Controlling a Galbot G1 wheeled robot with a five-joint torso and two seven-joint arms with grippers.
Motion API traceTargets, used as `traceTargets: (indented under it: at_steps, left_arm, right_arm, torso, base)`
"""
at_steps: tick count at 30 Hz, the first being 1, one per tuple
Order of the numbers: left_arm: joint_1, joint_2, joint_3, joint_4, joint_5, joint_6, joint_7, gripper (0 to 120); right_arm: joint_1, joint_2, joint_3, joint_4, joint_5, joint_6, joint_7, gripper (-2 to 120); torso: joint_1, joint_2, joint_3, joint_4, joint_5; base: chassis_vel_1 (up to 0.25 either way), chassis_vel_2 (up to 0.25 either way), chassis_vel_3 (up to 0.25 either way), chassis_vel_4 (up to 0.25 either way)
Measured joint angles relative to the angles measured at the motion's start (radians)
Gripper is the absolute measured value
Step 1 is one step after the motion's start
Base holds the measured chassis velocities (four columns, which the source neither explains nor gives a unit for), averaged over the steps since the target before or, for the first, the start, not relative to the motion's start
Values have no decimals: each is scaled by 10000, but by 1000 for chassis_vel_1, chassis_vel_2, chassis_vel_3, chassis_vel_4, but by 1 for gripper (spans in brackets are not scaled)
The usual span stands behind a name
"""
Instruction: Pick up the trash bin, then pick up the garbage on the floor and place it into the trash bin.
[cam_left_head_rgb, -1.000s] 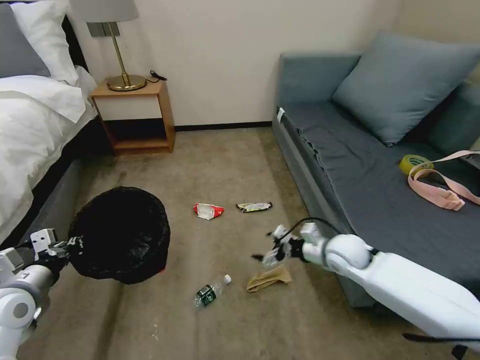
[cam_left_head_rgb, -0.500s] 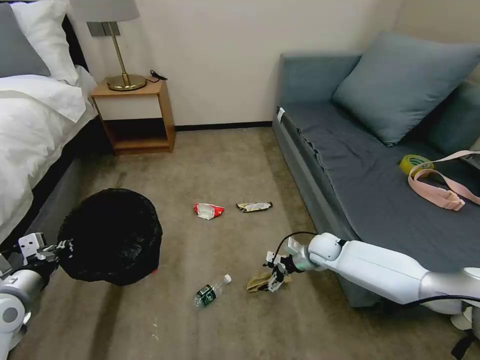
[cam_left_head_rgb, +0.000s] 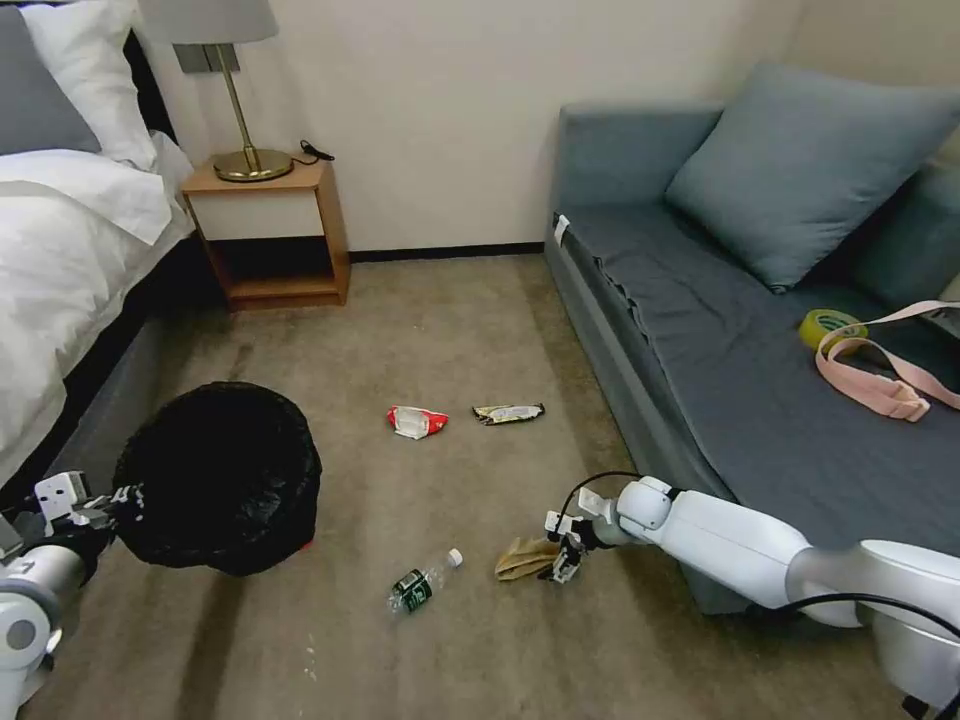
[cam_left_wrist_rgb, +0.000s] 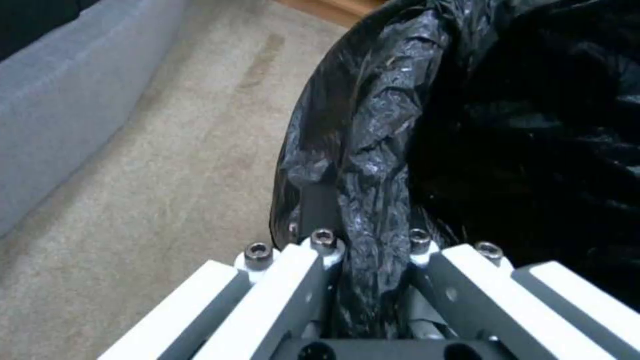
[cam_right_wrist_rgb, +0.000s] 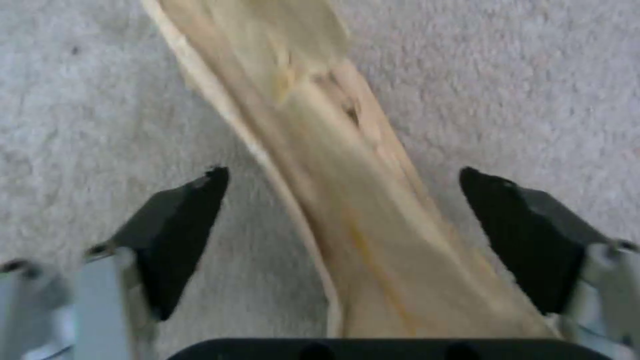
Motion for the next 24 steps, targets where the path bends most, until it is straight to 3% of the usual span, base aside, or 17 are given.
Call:
traceTargets:
  at_steps: [2,10,21,24]
  left_arm:
    - [1,-4,3,0,7,-2,0,2]
    - [6,-29,78,-95,46,-14,-24,2]
    - [107,-133,154,-221,129,-14,-57,2]
    - [144,-195,224,-195,170,-14,-60,2]
  right_arm:
    - [-39,24,56,-29,-11,23,13,85]
    - [-282,12,361,42,-39,97,111,51]
    - [-485,-323,877,402,-67,104,310,18]
    - [-709,-609,1248,921,-69,34,544,2]
  torso:
    - [0,0,0,1,-1]
    - [0,1,0,0,-1]
    - [-1,1,0,0,0]
    - [-1,1,-1,1,0]
  base:
    - [0,0,0,0]
    - [0,0,0,0]
    - [0,0,0,0]
    - [0,0,0,0]
